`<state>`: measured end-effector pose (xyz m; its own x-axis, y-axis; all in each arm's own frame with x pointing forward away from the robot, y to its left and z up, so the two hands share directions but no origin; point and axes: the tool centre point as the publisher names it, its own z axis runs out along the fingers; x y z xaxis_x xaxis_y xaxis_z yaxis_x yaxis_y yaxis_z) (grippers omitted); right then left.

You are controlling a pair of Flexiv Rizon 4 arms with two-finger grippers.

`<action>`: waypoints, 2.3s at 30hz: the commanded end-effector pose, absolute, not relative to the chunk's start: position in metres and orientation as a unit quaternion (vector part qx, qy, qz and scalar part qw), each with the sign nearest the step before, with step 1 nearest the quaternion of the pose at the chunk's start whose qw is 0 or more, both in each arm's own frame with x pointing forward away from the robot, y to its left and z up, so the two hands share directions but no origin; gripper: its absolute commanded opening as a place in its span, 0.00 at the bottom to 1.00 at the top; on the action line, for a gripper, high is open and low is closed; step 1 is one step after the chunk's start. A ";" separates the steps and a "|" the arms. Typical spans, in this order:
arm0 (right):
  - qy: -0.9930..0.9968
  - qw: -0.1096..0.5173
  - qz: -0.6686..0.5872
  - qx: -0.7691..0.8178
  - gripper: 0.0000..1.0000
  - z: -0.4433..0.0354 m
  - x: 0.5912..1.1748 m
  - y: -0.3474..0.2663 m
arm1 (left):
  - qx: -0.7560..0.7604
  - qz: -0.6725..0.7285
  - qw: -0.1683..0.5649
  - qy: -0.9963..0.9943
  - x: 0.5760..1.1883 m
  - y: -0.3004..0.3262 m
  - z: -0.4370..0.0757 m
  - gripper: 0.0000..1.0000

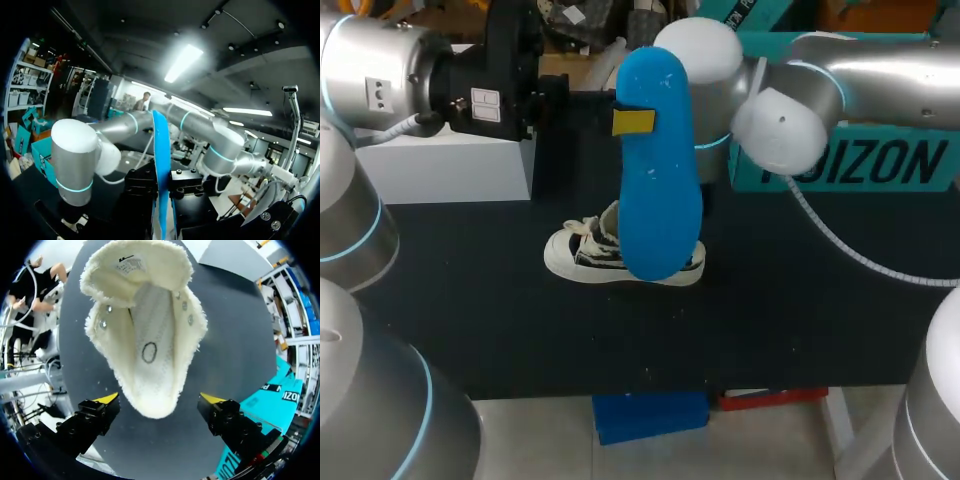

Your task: Take the shoe out of the shoebox, open the shoe tongue, remove and reinsert the insole, then place the shoe into the shoebox

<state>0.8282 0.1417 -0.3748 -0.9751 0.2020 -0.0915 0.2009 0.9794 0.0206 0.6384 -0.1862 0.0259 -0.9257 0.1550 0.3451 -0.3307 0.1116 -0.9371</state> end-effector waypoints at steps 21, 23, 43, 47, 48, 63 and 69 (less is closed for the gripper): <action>0.909 0.095 0.401 0.060 1.00 -0.386 0.819 0.124 | 0.061 0.663 0.183 -0.723 0.638 -0.186 0.025 0.00; 0.905 0.095 0.410 0.061 1.00 -0.388 0.819 0.124 | 0.061 0.663 0.183 -0.723 0.638 -0.186 0.025 0.00; 0.884 0.075 0.457 0.056 1.00 -0.406 0.816 0.118 | 0.061 0.663 0.183 -0.723 0.638 -0.186 0.025 0.00; 0.891 0.070 0.444 0.064 1.00 -0.406 0.815 0.115 | 0.061 0.663 0.183 -0.723 0.638 -0.186 0.025 0.00; 0.894 0.070 0.438 0.066 1.00 -0.406 0.815 0.114 | 0.061 0.663 0.183 -0.723 0.638 -0.186 0.025 0.00; 0.978 0.062 0.183 0.085 1.00 -0.387 0.833 0.123 | 0.061 0.663 0.183 -0.723 0.638 -0.186 0.025 0.00; 0.995 0.059 0.051 0.066 1.00 -0.380 0.843 0.144 | 0.061 0.663 0.183 -0.723 0.638 -0.186 0.025 0.00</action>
